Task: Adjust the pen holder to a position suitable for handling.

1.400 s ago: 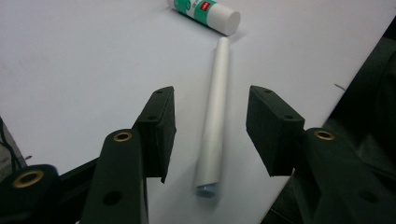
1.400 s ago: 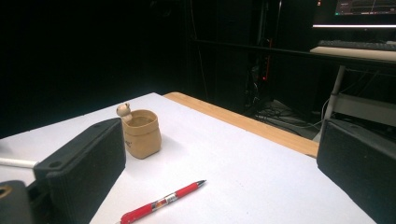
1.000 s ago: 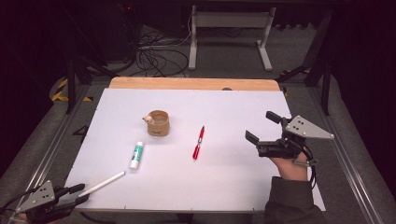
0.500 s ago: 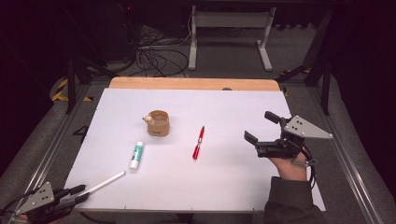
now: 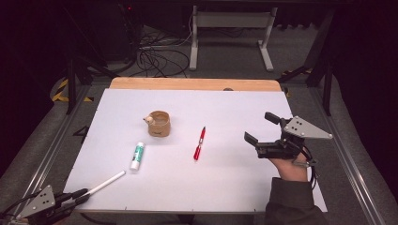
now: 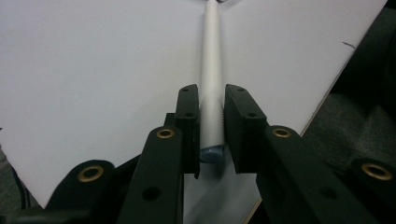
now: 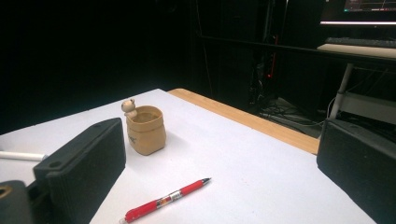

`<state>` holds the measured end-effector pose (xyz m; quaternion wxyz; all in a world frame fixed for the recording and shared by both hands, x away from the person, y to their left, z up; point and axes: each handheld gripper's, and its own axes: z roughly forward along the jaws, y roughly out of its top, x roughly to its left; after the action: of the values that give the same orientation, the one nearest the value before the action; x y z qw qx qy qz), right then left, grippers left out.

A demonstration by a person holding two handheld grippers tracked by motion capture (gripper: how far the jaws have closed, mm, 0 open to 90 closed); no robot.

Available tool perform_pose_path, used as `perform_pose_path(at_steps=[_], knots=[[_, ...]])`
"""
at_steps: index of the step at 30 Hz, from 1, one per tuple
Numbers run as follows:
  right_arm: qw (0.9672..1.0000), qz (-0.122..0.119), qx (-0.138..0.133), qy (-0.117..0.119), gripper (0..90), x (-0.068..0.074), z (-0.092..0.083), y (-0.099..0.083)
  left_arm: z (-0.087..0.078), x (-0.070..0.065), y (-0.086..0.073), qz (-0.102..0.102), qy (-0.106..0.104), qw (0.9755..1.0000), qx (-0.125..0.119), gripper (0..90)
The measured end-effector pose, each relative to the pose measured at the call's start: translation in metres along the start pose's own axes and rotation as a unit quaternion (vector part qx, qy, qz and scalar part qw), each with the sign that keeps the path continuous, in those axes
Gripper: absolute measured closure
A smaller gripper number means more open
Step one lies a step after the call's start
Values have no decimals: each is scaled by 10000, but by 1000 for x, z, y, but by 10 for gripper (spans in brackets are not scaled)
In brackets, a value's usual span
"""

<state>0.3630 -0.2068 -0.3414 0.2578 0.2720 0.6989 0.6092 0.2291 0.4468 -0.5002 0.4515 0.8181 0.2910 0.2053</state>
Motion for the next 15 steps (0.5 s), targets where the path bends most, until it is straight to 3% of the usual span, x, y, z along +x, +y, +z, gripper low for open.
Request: perform_pose_path(at_steps=[9, 15], knots=[[10000, 4, 19, 27, 18, 1, 2, 0, 0, -1, 2, 120, 45, 9999, 43, 784], [10000, -55, 6, 24, 22, 1, 1, 0, 0, -4, 8, 168, -86, 9998, -35, 784]])
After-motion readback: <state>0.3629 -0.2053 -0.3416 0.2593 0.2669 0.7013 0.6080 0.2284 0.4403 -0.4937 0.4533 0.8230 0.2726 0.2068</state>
